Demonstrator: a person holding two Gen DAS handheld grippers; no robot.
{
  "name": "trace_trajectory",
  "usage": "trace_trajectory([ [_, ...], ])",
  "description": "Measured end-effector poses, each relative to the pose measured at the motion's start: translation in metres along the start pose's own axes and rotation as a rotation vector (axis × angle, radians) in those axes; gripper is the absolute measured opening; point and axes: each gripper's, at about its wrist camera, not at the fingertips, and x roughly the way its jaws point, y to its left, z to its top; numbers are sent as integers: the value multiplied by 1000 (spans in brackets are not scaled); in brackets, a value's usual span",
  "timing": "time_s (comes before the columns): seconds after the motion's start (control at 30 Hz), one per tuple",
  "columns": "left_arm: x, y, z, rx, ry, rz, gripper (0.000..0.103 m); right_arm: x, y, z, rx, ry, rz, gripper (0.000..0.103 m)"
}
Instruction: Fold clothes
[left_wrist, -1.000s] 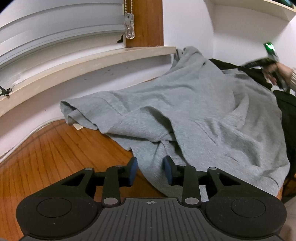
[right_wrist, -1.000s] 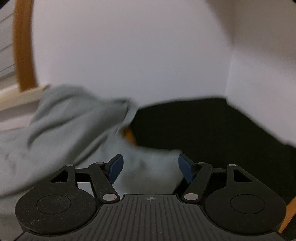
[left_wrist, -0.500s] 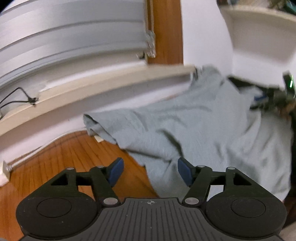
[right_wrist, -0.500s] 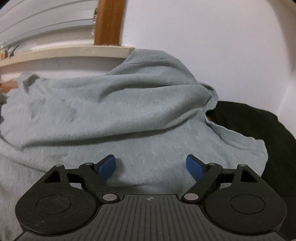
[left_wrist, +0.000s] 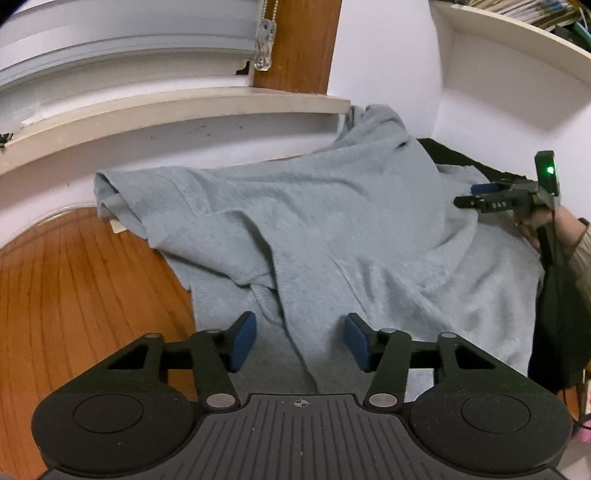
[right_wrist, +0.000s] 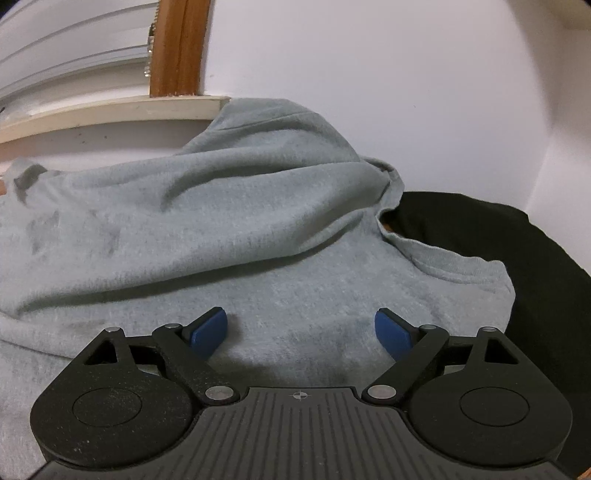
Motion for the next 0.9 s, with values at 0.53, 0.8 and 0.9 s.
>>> trace_trajectory([
  [0.53, -53, 0, -14, -13, -69, 69, 5, -1, -4, 0, 23, -10, 2, 85],
  [0.8, -103, 5, -42, -51, -39, 86, 0, 3, -10, 2, 41, 14, 48, 85],
  [0.9, -105, 4, -44, -57, -38, 106, 7, 3, -10, 2, 44, 16, 53, 85],
])
